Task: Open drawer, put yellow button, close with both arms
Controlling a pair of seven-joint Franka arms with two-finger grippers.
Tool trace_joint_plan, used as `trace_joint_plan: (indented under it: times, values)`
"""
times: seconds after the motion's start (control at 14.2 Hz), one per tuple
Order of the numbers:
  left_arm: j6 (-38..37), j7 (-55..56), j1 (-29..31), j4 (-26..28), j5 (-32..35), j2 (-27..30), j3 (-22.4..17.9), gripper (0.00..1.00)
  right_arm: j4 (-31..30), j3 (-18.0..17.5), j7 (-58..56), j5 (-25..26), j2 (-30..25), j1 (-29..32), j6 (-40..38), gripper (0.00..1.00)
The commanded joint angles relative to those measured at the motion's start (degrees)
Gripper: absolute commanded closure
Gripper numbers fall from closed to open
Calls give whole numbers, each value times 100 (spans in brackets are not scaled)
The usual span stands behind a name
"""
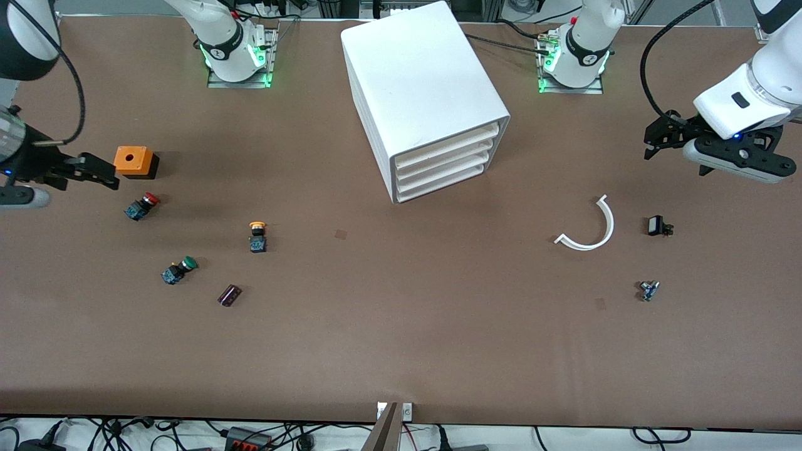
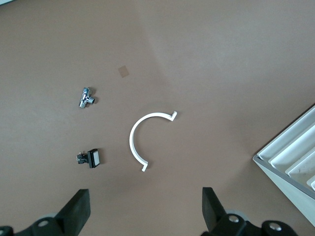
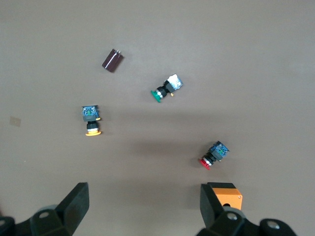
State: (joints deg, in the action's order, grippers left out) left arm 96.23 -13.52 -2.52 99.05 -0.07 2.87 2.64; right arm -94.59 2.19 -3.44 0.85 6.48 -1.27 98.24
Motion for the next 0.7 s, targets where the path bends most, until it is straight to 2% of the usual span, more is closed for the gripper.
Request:
trace_joint_plan:
  times: [0.0, 0.14, 0.35, 0.63]
  values:
    - [-393, 7, -29, -96, -89, -102, 18, 0, -42, 1, -16, 65, 274, -311, 107, 0]
    - [-1042, -54, -56, -316, -186, -269, 35, 0, -42, 1, 115, -6, 494, -400, 265, 0]
    - [-1878, -98, -56, -422, -1080, -629, 53, 0, -42, 1, 204, -6, 819, -733, 388, 0]
    - [-1968, -107, -187, -422, -2634, -1251, 62, 0, -59, -7, 643, -15, 1495, -1120, 731, 0]
